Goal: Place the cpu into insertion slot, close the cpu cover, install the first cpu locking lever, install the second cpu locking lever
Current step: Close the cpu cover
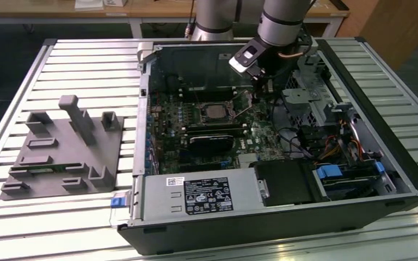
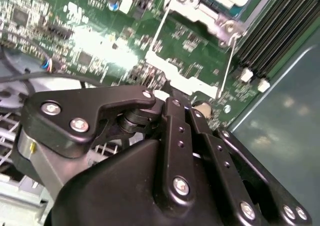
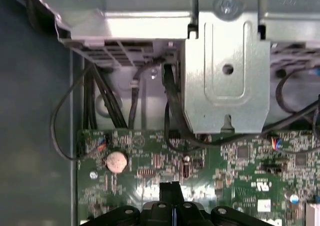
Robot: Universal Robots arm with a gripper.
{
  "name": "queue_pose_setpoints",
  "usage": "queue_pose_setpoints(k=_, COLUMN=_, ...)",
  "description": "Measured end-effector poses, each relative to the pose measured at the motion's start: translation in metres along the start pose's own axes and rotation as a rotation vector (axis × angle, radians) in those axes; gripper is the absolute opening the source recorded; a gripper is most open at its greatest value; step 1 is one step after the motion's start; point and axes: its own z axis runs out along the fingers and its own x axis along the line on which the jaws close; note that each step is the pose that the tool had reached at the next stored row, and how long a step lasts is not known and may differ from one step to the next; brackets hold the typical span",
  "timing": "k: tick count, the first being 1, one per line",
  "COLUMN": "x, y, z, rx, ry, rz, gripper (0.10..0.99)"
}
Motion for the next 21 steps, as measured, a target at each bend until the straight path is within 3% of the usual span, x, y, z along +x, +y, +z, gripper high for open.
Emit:
queue_pose_setpoints(k=2, x=0.0, y=0.0006, z=0.0001, rx=0.029, ry=-0.0002, rz=0.0, gripper=0.106)
queue_pose_setpoints(k=3, x=0.0, y=0.0007, z=0.0002, rx=0.038, ry=-0.0003, rz=0.0, gripper=0.106)
queue_pose_setpoints(k=10, x=0.0, y=-0.002, z=0.0003, rx=0.036, ry=-0.0003, rz=0.0, gripper=0.106)
queue_pose_setpoints(k=21, x=0.0001, y=-0.0355, z=0.0017, rx=0.011, ry=0.0003, rz=0.0, gripper=0.106)
